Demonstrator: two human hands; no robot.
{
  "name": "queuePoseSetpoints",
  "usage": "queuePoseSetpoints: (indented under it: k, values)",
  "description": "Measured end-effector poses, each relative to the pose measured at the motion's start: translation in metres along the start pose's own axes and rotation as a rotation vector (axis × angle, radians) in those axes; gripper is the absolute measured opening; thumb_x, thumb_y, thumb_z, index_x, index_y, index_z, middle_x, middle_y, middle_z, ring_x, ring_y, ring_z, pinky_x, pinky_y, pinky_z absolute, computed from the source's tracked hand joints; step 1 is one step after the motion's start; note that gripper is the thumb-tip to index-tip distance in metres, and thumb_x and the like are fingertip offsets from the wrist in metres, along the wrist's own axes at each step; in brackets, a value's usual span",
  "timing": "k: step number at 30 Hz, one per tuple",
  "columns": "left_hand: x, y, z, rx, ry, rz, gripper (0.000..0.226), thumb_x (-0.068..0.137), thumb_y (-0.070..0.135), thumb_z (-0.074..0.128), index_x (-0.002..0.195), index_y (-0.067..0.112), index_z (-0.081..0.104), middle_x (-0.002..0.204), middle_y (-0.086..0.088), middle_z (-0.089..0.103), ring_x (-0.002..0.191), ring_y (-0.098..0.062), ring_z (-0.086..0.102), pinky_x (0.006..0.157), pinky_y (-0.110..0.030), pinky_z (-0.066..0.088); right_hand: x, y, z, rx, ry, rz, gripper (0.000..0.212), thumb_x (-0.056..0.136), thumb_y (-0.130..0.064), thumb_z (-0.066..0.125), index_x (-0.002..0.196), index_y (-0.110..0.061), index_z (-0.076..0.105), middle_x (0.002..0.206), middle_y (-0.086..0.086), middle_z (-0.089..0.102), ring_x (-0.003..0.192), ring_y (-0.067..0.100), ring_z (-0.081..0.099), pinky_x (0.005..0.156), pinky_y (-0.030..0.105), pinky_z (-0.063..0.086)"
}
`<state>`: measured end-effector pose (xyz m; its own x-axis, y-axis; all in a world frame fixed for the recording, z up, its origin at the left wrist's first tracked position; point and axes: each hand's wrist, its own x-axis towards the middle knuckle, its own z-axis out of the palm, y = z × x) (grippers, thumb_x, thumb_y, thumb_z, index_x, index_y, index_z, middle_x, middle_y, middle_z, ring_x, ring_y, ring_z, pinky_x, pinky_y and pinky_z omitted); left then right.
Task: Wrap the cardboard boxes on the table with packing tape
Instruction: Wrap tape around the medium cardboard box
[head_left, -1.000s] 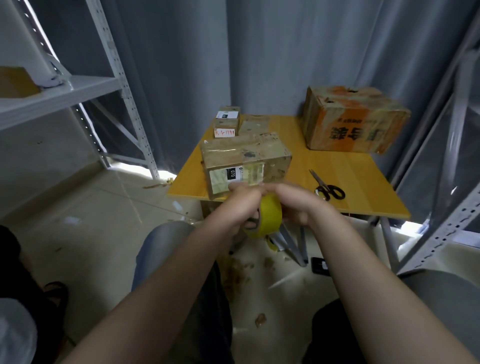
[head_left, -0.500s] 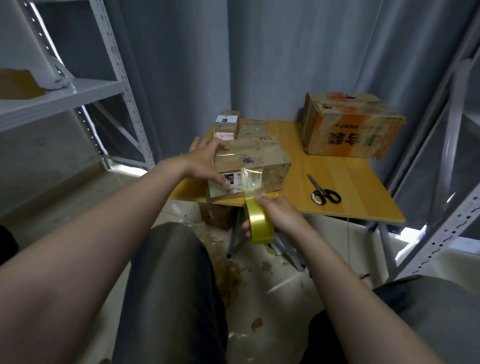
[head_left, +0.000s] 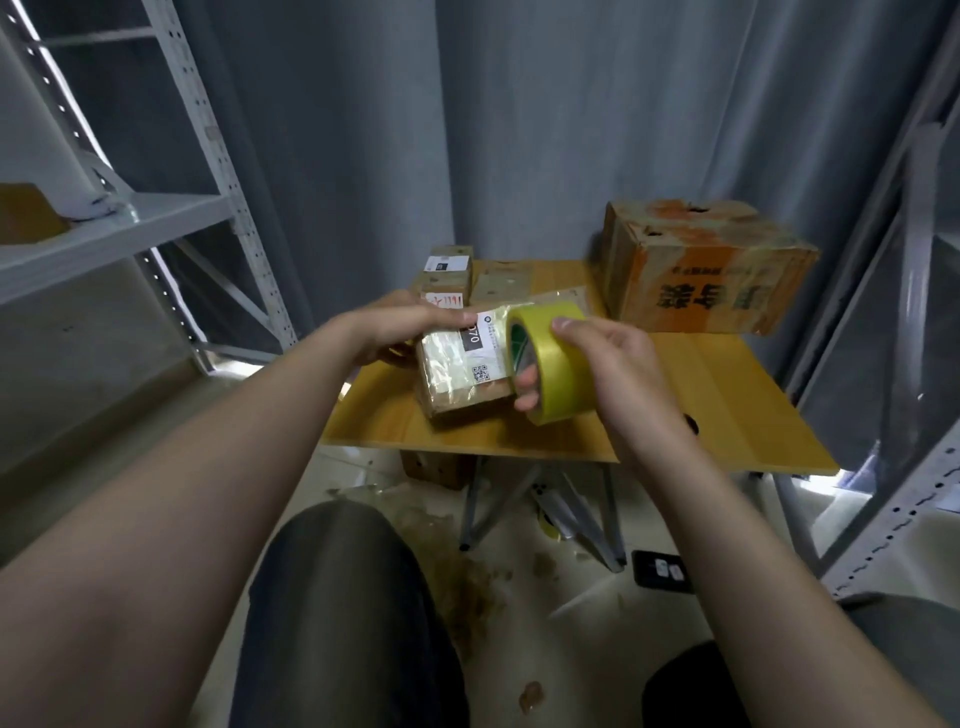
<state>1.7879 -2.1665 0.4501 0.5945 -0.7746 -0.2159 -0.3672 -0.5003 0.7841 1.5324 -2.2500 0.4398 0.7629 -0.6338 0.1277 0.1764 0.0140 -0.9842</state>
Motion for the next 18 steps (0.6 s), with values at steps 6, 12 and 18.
queuePoseSetpoints:
  k: [6,12,18]
  values:
    - [0.026,0.001,0.011,-0.072,0.076,-0.183,0.05,0.083,0.075,0.068,0.098,0.027,0.067,0.104,-0.004,0.071,0.093,-0.027,0.07,0.067,-0.032,0.056,0.047,-0.022,0.018,-0.059,0.014,-0.022,0.019,0.105,-0.021,0.055,0.104,-0.006,0.067,0.081,0.02,0.078,0.06,0.03,0.073,0.065,0.038,0.061]
    - [0.046,0.004,0.016,0.085,0.283,0.156,0.031,0.093,0.042,0.076,0.117,0.025,0.068,0.103,0.012,0.064,0.09,-0.009,0.063,0.064,-0.016,0.047,0.083,-0.012,0.022,-0.089,0.097,-0.037,0.034,0.11,-0.031,0.047,0.111,-0.001,0.064,0.073,0.02,0.075,0.057,0.03,0.071,0.062,0.038,0.061]
    - [0.037,-0.001,0.012,0.532,-0.1,0.393,0.091,0.07,0.064,0.087,0.148,0.034,0.051,0.15,0.008,0.053,0.134,-0.014,0.05,0.106,-0.029,0.04,0.09,0.0,0.017,-0.143,0.1,-0.059,0.04,0.108,-0.04,0.045,0.097,-0.01,0.071,0.074,0.016,0.077,0.065,0.033,0.076,0.072,0.041,0.064]
